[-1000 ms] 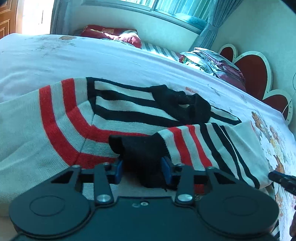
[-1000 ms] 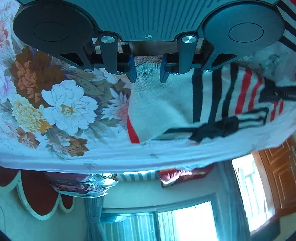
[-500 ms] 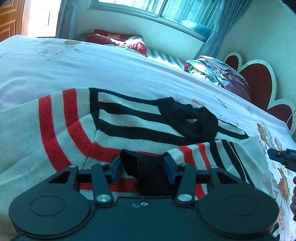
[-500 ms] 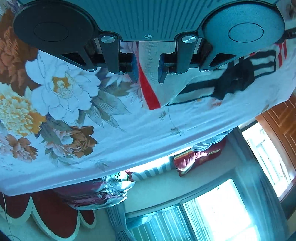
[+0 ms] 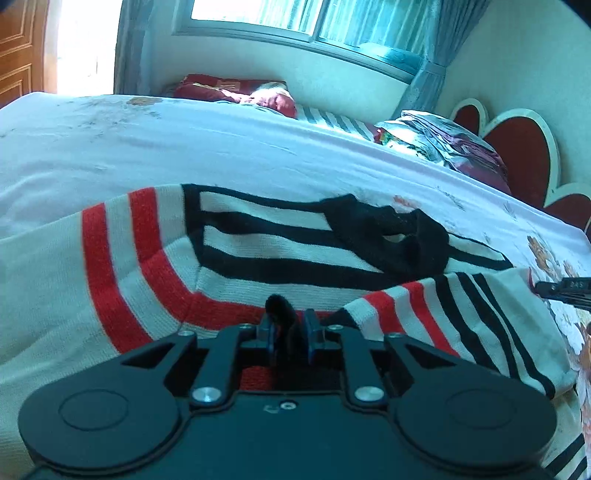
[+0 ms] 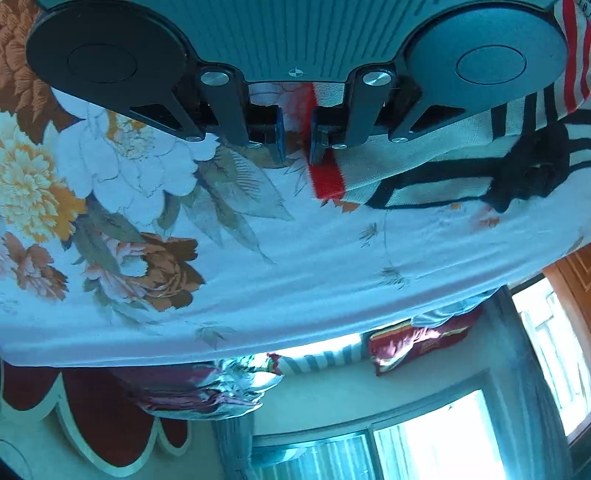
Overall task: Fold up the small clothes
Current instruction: 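Lay the cuff flat on the sweater body and open the left gripper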
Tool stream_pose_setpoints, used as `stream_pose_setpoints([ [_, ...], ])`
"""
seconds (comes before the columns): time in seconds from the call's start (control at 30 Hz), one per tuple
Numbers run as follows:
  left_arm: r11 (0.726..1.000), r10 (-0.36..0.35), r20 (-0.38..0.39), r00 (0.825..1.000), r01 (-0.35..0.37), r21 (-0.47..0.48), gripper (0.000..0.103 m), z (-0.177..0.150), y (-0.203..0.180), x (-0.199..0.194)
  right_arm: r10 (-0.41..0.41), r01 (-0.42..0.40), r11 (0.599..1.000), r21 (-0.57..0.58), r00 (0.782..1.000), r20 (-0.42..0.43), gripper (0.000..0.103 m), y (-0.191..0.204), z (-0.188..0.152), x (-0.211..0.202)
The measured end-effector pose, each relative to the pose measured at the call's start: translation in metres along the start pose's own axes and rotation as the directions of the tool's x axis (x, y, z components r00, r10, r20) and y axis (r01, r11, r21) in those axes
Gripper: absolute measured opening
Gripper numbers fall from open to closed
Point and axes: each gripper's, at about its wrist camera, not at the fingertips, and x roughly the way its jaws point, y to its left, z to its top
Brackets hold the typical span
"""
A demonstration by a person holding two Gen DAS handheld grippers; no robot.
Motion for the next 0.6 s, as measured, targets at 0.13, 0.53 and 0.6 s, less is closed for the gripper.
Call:
stream_pose_setpoints([
  [0.13, 0.998, 0.016, 0.093, 0.996, -0.021, 0.056, 0.042, 0.010, -0.015, -0.023, 0.088, -0.085, 0.995, -0.059, 0.995, 0.052, 0.011, 0.009, 0.006, -0.020],
  [0.53, 0.984, 0.000, -0.060, 0.998, 0.011, 0.180, 0.044, 0.003, -0.058, 0.030, -0.020, 0.004, 0.974, -0.225, 0.998, -0.067, 0.013, 0.026, 0.013, 0.038],
  [0.6, 0.986, -0.030, -0.042, 0.999, 0.037, 0.165, 0.045, 0.005, -0.065, 0.022, -0.006, -0.007, 0.975, -0.224, 0.998, -0.056, 0.013, 0.027, 0.015, 0.030],
])
